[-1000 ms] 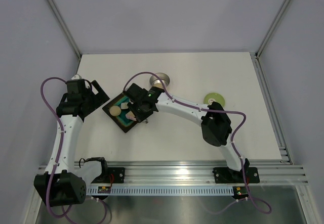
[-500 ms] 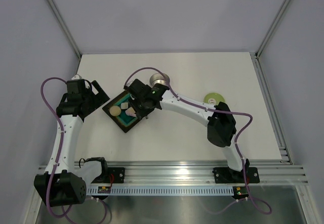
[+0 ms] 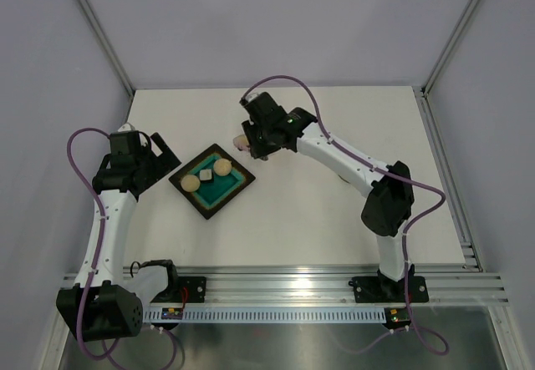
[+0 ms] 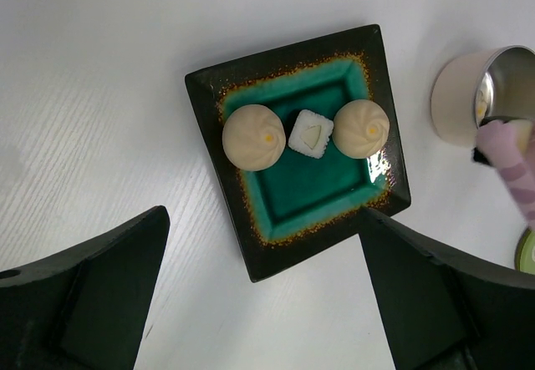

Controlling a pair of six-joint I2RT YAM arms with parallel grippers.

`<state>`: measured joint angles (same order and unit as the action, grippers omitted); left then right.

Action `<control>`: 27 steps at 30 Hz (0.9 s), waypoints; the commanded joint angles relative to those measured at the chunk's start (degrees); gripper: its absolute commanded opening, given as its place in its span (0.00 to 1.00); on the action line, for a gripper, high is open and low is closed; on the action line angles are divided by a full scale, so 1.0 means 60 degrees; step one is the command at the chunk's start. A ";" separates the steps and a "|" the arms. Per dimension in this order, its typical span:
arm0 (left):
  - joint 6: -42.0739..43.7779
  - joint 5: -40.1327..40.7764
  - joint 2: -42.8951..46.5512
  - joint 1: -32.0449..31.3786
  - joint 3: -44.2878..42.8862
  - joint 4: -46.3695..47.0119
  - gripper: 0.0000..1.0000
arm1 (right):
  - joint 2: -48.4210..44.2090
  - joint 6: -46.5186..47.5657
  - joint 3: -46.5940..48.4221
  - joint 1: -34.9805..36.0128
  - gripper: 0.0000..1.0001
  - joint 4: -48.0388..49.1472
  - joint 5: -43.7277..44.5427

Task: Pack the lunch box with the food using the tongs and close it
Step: Pick up the fake food from the plate, then place the fake food in the packing box.

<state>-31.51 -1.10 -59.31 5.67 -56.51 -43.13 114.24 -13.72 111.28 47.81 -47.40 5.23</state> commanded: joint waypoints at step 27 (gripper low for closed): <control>0.0153 -0.0182 0.0129 0.0095 -0.0088 0.0216 0.99 | 0.1629 0.0396 0.1418 -0.1655 0.30 0.0810 -0.0095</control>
<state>-31.51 -1.56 -59.31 5.76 -56.51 -43.20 124.07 -12.23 115.83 37.91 -45.36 6.66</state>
